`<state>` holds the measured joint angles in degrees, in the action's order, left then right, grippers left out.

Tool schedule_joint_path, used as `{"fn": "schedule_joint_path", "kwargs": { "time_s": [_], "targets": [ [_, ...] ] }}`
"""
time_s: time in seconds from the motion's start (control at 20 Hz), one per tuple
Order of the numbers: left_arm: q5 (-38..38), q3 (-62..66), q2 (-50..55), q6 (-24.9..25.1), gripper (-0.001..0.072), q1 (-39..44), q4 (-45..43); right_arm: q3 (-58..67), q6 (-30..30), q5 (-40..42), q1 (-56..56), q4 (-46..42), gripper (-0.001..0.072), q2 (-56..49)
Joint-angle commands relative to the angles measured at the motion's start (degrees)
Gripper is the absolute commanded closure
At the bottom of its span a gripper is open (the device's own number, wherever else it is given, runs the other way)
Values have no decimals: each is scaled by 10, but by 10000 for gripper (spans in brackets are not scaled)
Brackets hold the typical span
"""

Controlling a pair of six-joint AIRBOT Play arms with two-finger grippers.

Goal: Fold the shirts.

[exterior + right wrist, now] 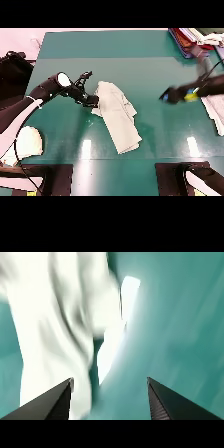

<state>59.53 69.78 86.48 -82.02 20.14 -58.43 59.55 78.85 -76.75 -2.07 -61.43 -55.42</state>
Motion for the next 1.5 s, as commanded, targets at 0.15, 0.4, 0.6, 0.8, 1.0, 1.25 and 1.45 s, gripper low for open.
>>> {"fn": "schedule_joint_path", "kwargs": {
  "time_s": [0.15,0.4,0.6,0.8,1.0,1.25,1.45],
  "targets": [
    [-3,8,-3,0,679,-5,-14,-244,-50,69,-88,189,180,-105],
    [1,8,-3,0,679,-5,-17,-227,-65,126,-181,208,262,-165],
    [1,9,-10,0,680,-6,-44,-183,-73,139,-171,176,698,-145],
    [2,51,-94,-22,679,-35,-150,-89,3,96,-94,33,698,-43],
    [20,148,-216,-19,680,-103,-155,59,4,43,23,-1,699,55],
    [25,260,-345,-14,680,-108,-186,222,2,25,145,-1,699,130],
    [31,337,-414,-14,680,-108,-186,317,2,-17,225,-1,699,148]
  ]
}}
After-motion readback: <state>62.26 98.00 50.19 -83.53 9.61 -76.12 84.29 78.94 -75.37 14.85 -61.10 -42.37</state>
